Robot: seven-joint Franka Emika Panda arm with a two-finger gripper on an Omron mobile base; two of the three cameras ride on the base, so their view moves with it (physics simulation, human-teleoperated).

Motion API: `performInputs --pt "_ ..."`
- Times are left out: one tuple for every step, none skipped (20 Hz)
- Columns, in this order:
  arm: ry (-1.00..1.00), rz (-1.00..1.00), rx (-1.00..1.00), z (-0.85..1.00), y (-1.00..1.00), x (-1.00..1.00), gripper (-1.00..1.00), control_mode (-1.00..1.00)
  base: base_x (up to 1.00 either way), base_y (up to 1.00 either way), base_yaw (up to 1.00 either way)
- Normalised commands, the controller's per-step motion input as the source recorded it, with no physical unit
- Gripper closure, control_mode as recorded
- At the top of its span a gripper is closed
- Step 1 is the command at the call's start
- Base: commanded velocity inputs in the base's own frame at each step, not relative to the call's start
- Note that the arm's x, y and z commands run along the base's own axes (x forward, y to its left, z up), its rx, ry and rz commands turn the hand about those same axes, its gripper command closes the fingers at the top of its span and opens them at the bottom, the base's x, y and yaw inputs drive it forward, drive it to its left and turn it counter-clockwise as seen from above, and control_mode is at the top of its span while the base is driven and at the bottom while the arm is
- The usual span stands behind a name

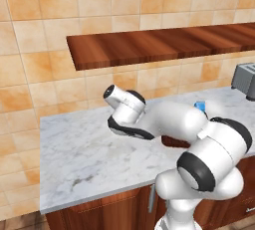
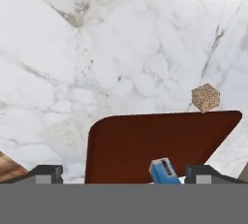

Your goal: Take out the milk from the fridge and place it on the tray on the counter. Then take the sugar cube near the tray and place it in the tray.

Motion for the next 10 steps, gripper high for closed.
performInputs --pt "0.13 0.03 0.0 0.0 -0.23 0.01 -1.0 -1.0 0.0 0.0 0.0" --pt "0.29 0.17 0.03 0.0 -0.32 0.16 -1.0 -1.0 0.0 0.0 0.0" --pt "0.23 0.19 0.02 0.0 -0.26 0.21 -1.0 -1.0 0.0 0.0 0.0" --pt "0.11 0.23 0.0 0.0 -0.31 0.1 -1.0 -1.0 0.0 0.0 0.0" --pt "0.09 0.23 0.0 -0.07 -0.32 0.04 -1.0 -1.0 0.0 0.0 0.0" --pt "0.14 0.23 0.0 -0.16 -0.36 0.03 -1.0 -1.0 0.0 0.0 0.0" --pt "0.11 0.21 0.0 -0.06 -0.28 0.01 -1.0 -1.0 0.0 0.0 0.0" --pt "0.05 0.21 -0.03 0.0 -0.23 0.0 -1.0 -1.0 0.0 0.0 0.0" --pt "0.01 0.21 -0.06 0.0 -0.22 0.0 -1.0 -1.0 0.0 0.0 0.0" --pt "0.0 0.21 -0.09 0.0 -0.21 0.0 -1.0 -1.0 0.0 0.0 0.0"
